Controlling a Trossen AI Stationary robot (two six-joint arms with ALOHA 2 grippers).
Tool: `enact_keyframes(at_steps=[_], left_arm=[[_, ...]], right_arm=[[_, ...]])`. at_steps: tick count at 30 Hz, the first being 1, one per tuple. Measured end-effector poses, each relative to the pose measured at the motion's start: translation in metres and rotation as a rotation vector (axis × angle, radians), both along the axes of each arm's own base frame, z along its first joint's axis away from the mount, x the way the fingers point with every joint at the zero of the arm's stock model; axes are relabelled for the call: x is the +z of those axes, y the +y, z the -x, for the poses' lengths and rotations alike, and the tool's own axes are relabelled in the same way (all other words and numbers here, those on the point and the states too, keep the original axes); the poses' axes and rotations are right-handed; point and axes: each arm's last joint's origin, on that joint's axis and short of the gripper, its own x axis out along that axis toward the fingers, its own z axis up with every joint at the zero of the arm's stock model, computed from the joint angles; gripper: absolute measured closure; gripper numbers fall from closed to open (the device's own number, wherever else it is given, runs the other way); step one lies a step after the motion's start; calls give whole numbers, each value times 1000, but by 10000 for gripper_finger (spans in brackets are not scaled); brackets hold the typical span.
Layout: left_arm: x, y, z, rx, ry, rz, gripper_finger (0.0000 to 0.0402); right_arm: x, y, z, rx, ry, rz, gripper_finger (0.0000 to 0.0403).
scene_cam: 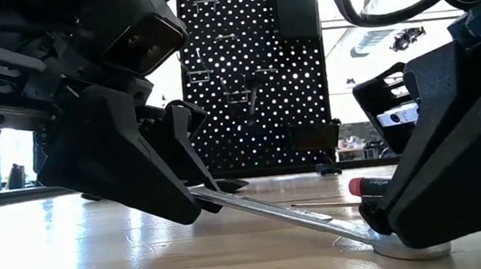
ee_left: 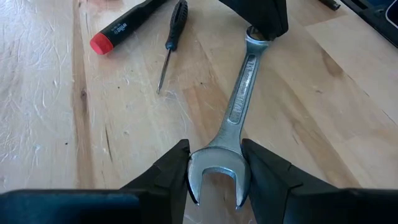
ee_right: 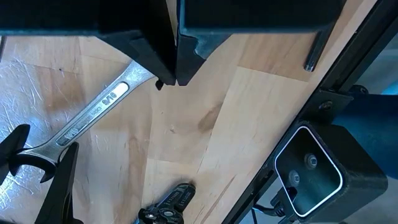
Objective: Hang tools onto peg board
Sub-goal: Hang the big wrench onto the peg board
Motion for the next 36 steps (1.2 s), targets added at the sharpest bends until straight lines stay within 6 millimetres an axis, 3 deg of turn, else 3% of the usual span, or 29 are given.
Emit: enact_keyframes(at_steps=[20,36], left_arm=[[5,0,0,6,-13,5,286],[57,5,12,78,-100,-50,286]], right_arm=[[7,0,1,6,-6,3,400],[81,-1,31,-78,-57,135,400]])
